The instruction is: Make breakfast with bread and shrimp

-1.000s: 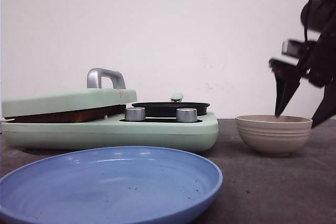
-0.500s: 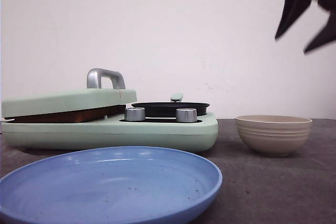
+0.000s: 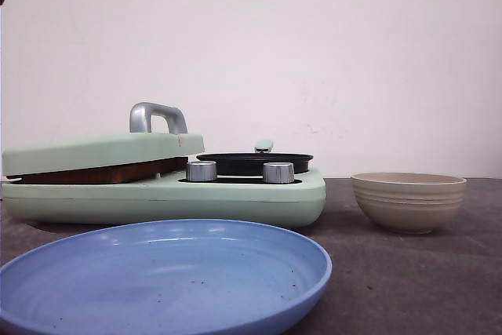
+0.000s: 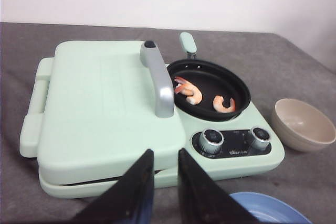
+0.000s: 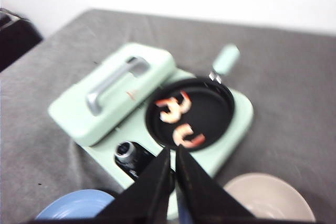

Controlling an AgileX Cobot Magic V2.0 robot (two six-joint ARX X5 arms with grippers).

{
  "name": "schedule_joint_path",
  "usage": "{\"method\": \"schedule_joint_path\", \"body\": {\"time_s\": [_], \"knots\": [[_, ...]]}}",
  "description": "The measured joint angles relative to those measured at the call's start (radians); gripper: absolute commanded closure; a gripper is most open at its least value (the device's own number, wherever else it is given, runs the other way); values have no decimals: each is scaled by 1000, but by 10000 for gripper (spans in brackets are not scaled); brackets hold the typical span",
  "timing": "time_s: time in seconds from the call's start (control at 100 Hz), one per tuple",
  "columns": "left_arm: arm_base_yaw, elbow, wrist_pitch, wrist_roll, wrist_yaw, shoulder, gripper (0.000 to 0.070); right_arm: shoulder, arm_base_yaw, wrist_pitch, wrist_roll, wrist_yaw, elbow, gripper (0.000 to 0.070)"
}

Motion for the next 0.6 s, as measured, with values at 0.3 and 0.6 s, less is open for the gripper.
{"method": "schedule_joint_path", "body": {"time_s": [0.3, 0.6], "knots": [[-48, -30, 85, -29, 40, -69, 698, -361, 120, 209, -8, 134, -403, 693], [-57, -206, 99, -93, -37, -308, 699, -657, 126, 212, 98, 204, -698, 693]]}}
